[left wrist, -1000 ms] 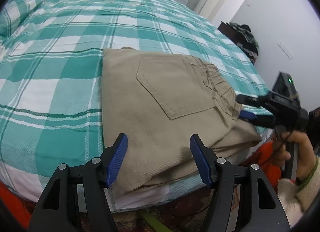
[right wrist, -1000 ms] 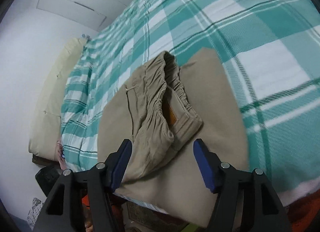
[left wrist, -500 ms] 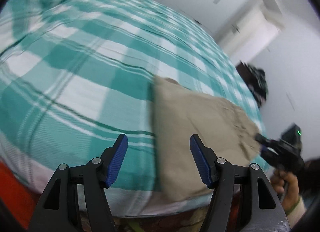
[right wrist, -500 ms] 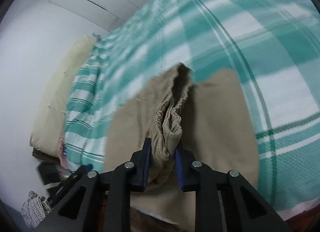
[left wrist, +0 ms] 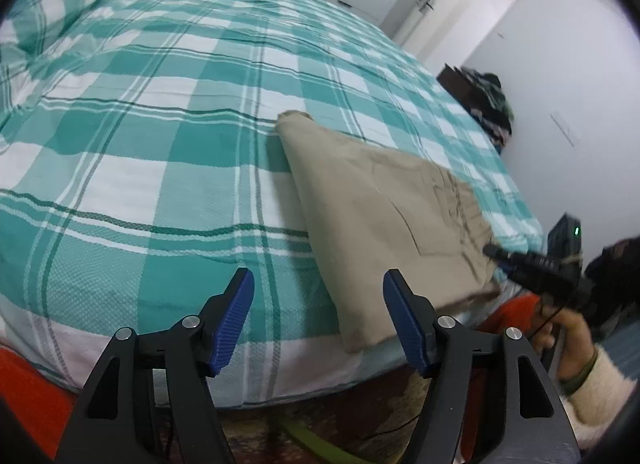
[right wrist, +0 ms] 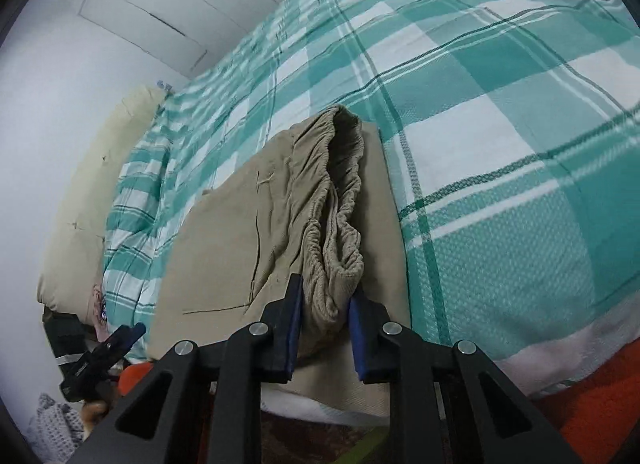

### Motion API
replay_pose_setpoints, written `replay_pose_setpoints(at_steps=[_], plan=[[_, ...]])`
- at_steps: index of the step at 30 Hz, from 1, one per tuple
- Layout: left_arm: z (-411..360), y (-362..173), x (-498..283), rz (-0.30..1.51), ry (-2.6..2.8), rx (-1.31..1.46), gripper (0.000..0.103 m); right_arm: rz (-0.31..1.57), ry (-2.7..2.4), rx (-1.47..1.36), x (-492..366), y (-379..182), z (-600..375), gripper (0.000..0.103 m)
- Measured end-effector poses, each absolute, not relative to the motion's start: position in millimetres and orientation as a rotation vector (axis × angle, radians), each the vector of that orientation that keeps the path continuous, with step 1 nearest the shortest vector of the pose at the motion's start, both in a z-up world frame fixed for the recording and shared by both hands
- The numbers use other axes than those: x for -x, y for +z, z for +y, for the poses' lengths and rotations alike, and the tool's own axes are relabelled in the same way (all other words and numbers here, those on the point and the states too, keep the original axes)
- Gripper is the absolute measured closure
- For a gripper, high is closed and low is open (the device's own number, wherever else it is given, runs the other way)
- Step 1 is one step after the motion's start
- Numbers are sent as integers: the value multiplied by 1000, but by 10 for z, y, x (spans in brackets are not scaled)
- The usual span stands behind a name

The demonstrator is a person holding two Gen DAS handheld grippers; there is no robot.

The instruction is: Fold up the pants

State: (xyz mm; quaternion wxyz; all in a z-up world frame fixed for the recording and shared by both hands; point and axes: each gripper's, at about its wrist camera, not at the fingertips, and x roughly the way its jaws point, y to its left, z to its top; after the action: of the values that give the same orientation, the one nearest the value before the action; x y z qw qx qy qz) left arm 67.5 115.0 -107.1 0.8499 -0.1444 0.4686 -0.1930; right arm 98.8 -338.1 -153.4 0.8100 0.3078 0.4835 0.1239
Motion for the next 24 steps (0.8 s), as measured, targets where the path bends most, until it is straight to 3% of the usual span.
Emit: replay_pose_setpoints(at_steps=[4, 8, 13, 16, 19, 24], plan=[[970, -1064, -611, 993, -480, 251, 31, 1021, 274, -583, -1021, -1443, -3315, 82], [610, -1016, -405, 964, -528, 38, 21, 1018, 279, -606, -1017, -1508, -3388, 82], [431, -1241, -495, 1007, -389, -73, 22, 1004, 281, -610, -961, -1520, -3429, 81], [684, -1340, -619, 1071, -244, 31, 33, 998, 278, -594, -955, -1496, -3401, 82], [941, -1527, -618, 1170, -235, 193, 33, 994, 278, -586, -938, -1474, -3394, 82], [796, -1464, -546, 1151, -194, 66, 32, 1010, 274, -546, -917, -1495, -3342, 81]])
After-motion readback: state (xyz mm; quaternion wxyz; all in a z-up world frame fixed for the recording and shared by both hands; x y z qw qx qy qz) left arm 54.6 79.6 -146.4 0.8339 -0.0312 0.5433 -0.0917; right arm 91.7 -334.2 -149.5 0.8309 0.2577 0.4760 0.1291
